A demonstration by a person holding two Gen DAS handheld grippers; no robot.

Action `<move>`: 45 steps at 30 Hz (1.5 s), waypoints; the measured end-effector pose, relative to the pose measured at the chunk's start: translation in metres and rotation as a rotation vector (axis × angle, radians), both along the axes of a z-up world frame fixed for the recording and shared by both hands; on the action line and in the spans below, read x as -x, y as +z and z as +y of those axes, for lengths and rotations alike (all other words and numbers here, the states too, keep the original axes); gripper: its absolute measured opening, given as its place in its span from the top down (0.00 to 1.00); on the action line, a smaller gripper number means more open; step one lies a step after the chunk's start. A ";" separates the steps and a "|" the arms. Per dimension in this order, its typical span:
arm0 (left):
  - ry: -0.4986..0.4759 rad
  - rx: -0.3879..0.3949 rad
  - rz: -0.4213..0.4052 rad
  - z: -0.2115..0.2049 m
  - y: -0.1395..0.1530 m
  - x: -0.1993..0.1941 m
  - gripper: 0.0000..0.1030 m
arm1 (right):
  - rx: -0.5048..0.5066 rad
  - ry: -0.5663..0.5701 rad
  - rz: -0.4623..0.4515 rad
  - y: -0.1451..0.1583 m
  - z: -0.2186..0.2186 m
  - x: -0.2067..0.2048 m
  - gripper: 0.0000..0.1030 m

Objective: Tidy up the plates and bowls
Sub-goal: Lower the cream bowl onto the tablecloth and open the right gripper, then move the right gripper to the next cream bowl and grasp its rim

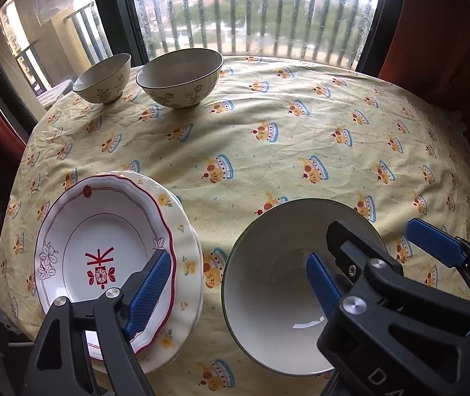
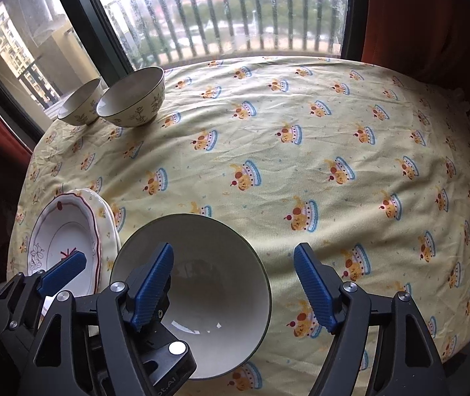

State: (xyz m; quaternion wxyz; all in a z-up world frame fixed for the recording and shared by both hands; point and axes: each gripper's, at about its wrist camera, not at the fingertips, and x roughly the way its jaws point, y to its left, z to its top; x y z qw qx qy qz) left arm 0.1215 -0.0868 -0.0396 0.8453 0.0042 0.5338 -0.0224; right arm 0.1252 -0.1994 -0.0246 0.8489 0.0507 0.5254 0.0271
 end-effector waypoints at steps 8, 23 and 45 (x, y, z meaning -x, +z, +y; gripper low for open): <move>0.019 0.008 -0.044 0.011 0.026 -0.001 0.12 | -0.007 0.041 -0.045 0.029 0.010 -0.002 0.22; -0.030 0.013 -0.120 0.055 0.060 -0.057 0.12 | 0.013 0.012 -0.108 0.065 0.054 -0.049 0.22; -0.048 0.028 -0.193 0.126 0.062 -0.166 0.13 | 0.054 -0.021 -0.176 0.073 0.131 -0.163 0.22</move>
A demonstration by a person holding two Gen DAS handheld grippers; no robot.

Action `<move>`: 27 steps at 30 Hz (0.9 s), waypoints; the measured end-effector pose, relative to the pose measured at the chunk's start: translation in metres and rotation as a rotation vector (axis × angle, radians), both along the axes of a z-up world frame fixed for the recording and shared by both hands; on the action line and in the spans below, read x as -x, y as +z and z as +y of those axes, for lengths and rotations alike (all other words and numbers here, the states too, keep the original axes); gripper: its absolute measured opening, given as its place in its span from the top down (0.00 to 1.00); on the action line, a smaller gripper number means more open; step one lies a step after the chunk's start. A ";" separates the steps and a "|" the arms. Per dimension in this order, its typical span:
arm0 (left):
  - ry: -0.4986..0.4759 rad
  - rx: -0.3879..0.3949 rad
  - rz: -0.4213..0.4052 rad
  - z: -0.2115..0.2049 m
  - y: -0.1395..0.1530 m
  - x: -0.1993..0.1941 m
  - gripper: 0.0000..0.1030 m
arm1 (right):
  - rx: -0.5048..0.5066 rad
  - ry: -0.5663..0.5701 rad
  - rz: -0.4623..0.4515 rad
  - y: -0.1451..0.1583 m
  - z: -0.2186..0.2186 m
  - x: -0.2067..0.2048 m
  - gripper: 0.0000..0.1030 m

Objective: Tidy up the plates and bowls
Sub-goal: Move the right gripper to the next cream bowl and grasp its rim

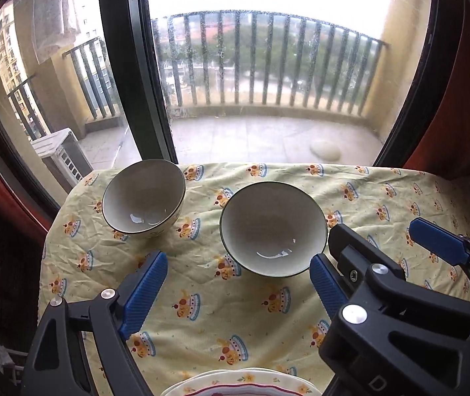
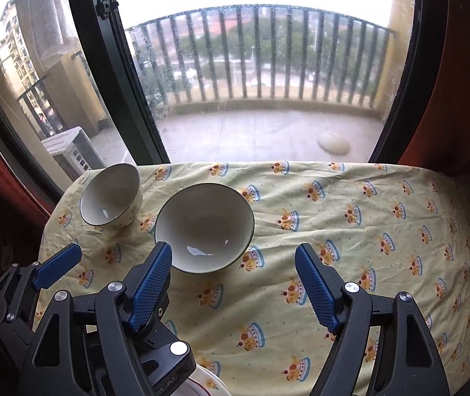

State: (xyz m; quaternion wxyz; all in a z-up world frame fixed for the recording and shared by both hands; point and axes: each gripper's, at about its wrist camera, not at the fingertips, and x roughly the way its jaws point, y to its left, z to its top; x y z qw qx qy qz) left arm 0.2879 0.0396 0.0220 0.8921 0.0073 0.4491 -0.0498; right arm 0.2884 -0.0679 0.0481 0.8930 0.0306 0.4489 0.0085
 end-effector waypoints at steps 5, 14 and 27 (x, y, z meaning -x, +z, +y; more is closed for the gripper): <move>-0.019 -0.003 -0.006 0.003 -0.009 -0.024 0.13 | 0.003 -0.031 -0.007 -0.008 0.004 -0.025 0.21; -0.034 -0.012 -0.006 0.003 -0.036 -0.069 0.16 | 0.031 -0.129 -0.010 -0.035 0.003 -0.062 0.21; -0.028 -0.008 0.069 -0.003 -0.090 -0.100 0.34 | 0.048 -0.178 0.058 -0.088 -0.010 -0.093 0.29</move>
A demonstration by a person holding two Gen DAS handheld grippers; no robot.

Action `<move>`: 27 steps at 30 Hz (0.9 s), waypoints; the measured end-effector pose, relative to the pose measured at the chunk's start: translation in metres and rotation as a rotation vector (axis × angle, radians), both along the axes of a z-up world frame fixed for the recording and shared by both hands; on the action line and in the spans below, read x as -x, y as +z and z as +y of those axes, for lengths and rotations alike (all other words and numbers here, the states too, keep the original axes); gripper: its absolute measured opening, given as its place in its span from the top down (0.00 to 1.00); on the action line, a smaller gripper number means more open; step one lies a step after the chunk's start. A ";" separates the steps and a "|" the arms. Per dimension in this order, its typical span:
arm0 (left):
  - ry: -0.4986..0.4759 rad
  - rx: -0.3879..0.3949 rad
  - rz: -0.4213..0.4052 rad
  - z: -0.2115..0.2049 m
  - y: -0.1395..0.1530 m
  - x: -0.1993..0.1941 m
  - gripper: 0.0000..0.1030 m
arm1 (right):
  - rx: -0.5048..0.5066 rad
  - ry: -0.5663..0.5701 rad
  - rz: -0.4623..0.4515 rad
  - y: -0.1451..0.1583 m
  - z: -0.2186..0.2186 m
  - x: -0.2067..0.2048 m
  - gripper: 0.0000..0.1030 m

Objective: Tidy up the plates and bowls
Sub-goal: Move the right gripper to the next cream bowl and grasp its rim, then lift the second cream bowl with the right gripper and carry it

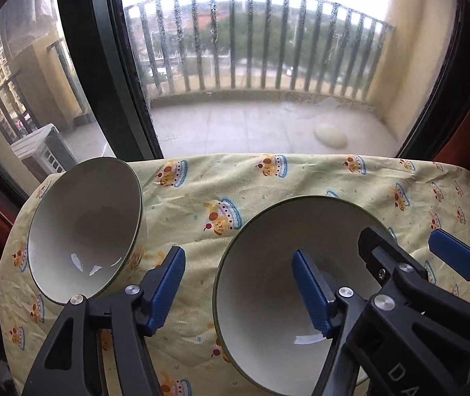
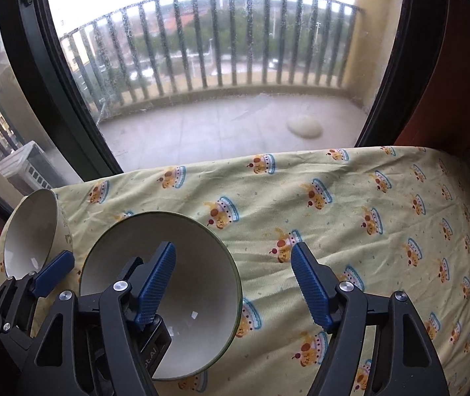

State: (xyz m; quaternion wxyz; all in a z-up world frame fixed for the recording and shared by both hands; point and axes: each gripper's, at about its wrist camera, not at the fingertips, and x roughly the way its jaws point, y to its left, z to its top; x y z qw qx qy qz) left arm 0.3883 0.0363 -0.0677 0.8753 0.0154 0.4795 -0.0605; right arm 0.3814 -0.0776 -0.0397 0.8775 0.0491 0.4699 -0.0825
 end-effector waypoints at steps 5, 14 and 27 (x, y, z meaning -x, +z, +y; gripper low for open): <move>0.001 0.003 0.023 -0.001 -0.010 -0.005 0.54 | -0.029 -0.009 0.016 -0.013 -0.001 -0.007 0.42; -0.016 0.019 0.041 -0.002 -0.015 -0.005 0.71 | -0.084 -0.003 0.035 -0.023 -0.003 -0.010 0.73; -0.014 0.026 0.057 -0.008 -0.003 0.012 0.72 | -0.077 -0.007 0.051 -0.010 -0.005 0.005 0.73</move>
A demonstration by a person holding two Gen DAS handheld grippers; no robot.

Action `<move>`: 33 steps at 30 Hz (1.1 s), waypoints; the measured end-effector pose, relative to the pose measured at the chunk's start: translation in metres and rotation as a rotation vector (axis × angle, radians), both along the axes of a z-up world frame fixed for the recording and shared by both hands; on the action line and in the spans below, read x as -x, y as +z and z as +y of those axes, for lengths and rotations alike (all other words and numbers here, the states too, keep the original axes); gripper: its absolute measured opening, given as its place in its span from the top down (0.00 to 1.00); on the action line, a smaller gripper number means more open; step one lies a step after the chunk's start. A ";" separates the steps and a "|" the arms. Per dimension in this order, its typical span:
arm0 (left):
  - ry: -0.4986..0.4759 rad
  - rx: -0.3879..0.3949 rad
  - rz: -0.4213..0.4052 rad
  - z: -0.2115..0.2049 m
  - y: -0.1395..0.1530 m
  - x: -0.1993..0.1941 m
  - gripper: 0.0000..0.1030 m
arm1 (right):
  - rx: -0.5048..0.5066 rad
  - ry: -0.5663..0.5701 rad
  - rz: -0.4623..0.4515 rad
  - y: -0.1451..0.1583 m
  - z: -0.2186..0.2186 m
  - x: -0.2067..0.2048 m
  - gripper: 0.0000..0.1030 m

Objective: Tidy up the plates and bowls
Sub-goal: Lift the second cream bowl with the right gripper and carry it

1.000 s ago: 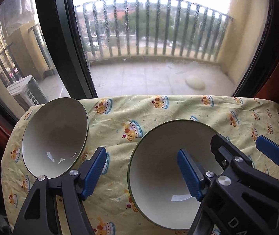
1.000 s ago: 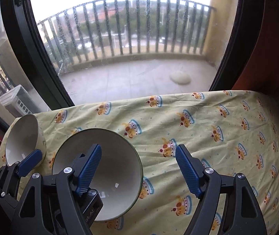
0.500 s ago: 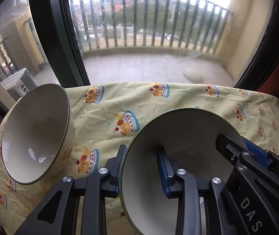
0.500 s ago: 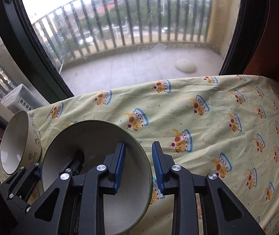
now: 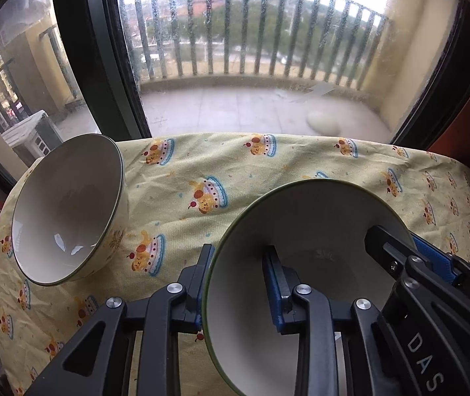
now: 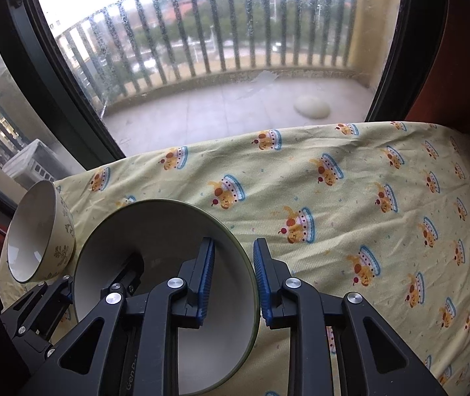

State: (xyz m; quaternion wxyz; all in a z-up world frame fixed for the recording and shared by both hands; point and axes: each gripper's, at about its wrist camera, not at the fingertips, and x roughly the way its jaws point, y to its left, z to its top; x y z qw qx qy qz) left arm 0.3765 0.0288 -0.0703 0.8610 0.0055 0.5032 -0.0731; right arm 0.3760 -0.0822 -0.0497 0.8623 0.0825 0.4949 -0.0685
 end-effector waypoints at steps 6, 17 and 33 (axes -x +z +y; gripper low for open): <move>0.012 0.011 -0.019 -0.006 0.019 0.013 0.72 | 0.003 -0.001 -0.018 0.020 -0.005 0.013 0.73; 0.039 0.013 -0.079 -0.017 0.066 0.044 0.72 | -0.007 0.014 -0.077 0.067 -0.015 0.043 0.73; 0.085 0.002 -0.135 -0.041 0.106 0.108 0.72 | -0.023 0.058 -0.137 0.116 -0.042 0.107 0.73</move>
